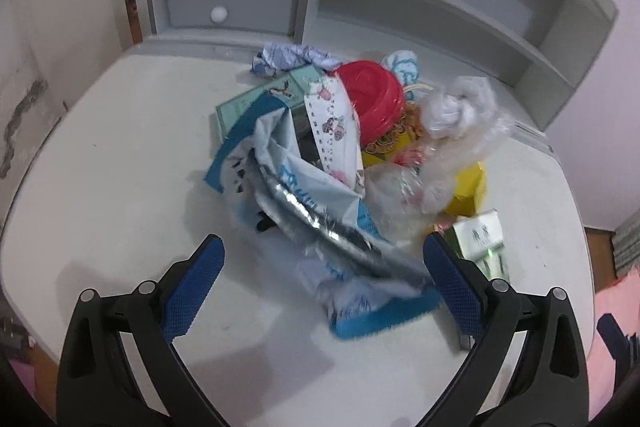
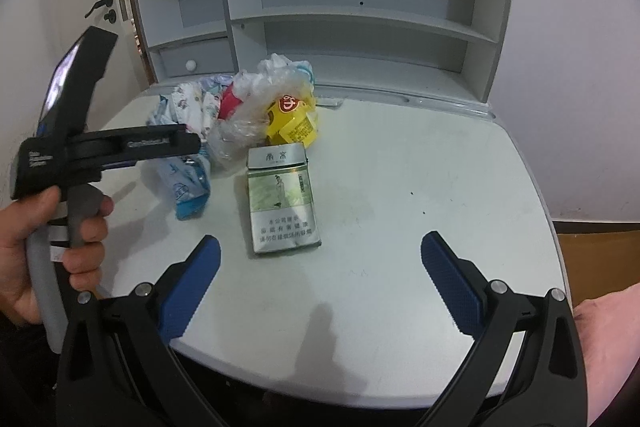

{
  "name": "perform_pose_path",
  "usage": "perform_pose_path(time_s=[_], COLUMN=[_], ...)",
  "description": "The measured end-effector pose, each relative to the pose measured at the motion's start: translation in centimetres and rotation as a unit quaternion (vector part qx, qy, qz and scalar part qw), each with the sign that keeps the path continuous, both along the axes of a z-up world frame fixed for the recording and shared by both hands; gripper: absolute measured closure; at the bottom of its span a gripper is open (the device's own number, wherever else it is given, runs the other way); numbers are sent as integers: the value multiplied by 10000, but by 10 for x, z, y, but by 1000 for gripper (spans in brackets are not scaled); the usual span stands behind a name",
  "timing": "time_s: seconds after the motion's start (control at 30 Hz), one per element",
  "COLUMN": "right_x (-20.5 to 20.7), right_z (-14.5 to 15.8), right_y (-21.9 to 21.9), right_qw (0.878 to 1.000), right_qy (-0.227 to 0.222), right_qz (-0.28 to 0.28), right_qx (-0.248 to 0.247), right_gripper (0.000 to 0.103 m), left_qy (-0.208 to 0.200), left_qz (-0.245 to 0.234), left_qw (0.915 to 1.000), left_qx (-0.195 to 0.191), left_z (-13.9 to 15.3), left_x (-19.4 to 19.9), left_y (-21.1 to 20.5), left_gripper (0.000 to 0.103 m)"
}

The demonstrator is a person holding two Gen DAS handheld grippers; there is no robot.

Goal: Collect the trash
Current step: 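Grasp the blue-white wrapper with the left tool while the right tool grasps the cigarette pack, then carry the wrapper and cigarette pack with both tools over the black bin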

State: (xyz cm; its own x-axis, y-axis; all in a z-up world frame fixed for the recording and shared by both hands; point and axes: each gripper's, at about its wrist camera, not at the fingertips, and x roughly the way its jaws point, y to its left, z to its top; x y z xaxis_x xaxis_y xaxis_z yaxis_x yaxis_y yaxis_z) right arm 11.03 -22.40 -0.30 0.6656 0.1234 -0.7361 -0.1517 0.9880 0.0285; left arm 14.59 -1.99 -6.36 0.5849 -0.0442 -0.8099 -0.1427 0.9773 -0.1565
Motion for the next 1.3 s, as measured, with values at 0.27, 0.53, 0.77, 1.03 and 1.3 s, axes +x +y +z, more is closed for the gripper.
perform_pose_path(time_s=[0.27, 0.53, 0.77, 1.03, 1.3], right_x=[65, 92, 80, 71, 46], right_z=[-31, -59, -55, -29, -10], right_y=[31, 51, 49, 13, -34], right_qw=[9983, 9953, 9969, 9986, 9987], right_qy=[463, 809, 612, 425, 155], right_qz=[343, 428, 427, 164, -260], right_qx=[-65, -302, -241, 276, 416], right_gripper=[6, 23, 48, 49, 49], left_qy=[72, 52, -327, -898, -1431], left_qz=[-169, -682, -952, -960, -1062], left_qw=[9998, 9974, 9949, 9911, 9840], left_qx=[106, -227, 81, -211, 0], left_z=[-14, -12, 11, 58, 117], left_x=[7, -7, -28, -33, -41], left_y=[25, 48, 58, 96, 89], left_gripper=[7, 65, 72, 72, 72])
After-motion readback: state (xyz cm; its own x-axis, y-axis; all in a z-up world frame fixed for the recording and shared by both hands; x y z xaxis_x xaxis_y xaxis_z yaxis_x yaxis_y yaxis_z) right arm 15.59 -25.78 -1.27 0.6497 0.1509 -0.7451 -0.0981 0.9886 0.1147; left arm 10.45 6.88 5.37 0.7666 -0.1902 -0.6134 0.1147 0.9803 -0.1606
